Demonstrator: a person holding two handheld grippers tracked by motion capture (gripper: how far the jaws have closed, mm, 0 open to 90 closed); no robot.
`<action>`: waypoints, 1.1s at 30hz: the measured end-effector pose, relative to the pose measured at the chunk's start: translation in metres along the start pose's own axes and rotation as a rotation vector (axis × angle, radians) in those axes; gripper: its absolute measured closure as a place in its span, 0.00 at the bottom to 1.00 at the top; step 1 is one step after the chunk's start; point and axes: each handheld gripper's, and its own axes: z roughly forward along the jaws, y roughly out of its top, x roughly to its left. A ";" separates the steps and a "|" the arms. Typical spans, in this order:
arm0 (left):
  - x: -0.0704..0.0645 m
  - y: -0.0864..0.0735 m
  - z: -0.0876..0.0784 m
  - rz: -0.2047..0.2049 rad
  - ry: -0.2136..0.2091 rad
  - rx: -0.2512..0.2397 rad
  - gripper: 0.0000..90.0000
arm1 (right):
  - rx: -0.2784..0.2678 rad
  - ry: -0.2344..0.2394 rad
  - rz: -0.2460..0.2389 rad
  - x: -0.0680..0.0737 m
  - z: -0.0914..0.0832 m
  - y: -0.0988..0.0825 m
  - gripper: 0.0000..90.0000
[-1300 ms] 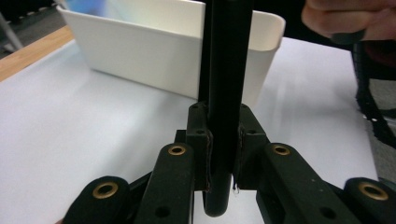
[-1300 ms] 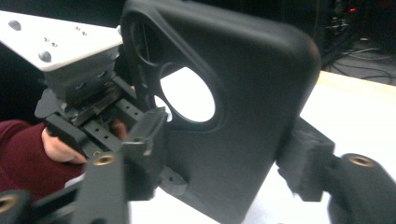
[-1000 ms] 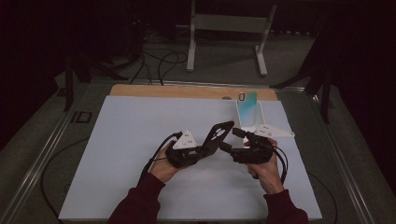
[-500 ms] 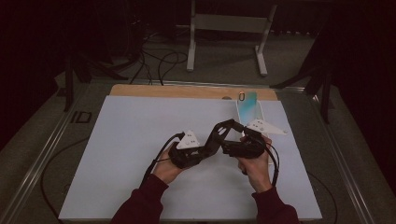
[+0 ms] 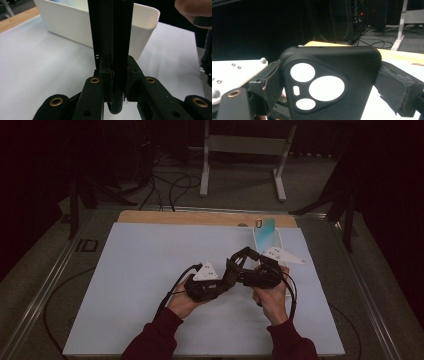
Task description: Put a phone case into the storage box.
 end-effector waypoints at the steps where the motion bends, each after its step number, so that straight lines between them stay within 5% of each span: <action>1: 0.000 0.000 0.000 0.003 0.000 0.002 0.88 | 0.001 0.003 -0.005 0.000 0.000 0.000 0.15; 13: 0.006 0.001 -0.011 -0.015 0.066 -0.009 0.50 | 0.003 -0.022 -0.020 0.001 0.003 0.000 0.16; 16: 0.010 0.000 -0.017 -0.021 0.114 -0.022 0.41 | -0.001 -0.030 -0.014 -0.001 0.002 0.001 0.16; 18: 0.012 -0.001 -0.022 -0.019 0.192 -0.020 0.29 | -0.004 -0.031 -0.013 -0.003 0.002 0.002 0.16; 21: 0.014 -0.003 -0.027 -0.030 0.250 -0.028 0.17 | 0.000 -0.031 -0.016 -0.004 0.003 0.003 0.16; 33: 0.028 -0.008 -0.054 -0.071 0.330 -0.060 0.00 | -0.007 -0.033 -0.042 -0.004 0.004 0.014 0.16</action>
